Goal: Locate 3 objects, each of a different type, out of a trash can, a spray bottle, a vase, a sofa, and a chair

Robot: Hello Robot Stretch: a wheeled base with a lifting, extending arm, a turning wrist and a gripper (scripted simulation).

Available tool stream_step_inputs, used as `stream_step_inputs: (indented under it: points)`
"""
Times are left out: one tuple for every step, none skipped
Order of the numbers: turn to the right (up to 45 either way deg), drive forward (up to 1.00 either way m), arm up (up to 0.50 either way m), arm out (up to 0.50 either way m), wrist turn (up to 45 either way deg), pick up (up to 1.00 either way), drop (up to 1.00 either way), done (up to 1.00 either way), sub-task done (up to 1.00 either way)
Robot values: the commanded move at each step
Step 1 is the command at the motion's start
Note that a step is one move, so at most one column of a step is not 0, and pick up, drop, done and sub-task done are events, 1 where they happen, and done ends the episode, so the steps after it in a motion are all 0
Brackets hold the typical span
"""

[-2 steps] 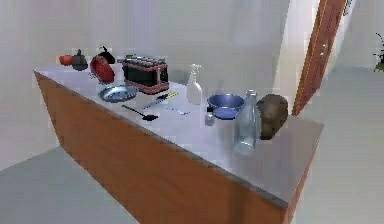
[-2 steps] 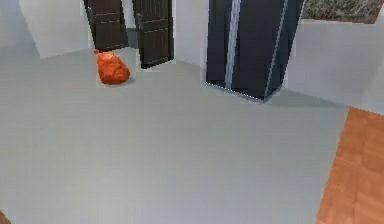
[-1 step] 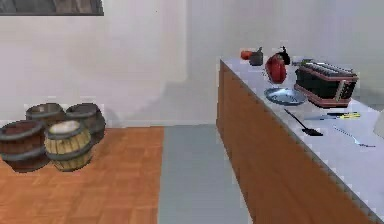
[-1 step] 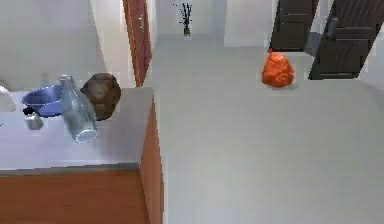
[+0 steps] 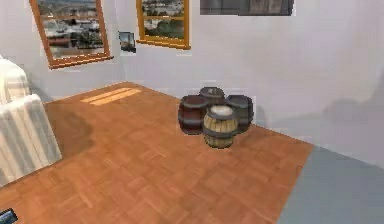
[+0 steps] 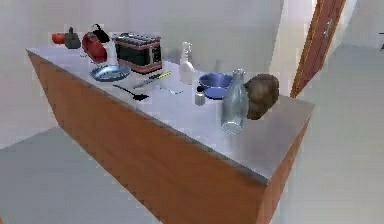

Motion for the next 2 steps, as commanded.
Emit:
stream_step_inputs:
  points:
    - [-42.0, 0.0, 0.0, 0.0, 0.0, 0.0, 0.0, 0.0, 0.0]
    - [0.0, 1.0, 0.0, 0.0, 0.0, 0.0, 0.0, 0.0, 0.0]
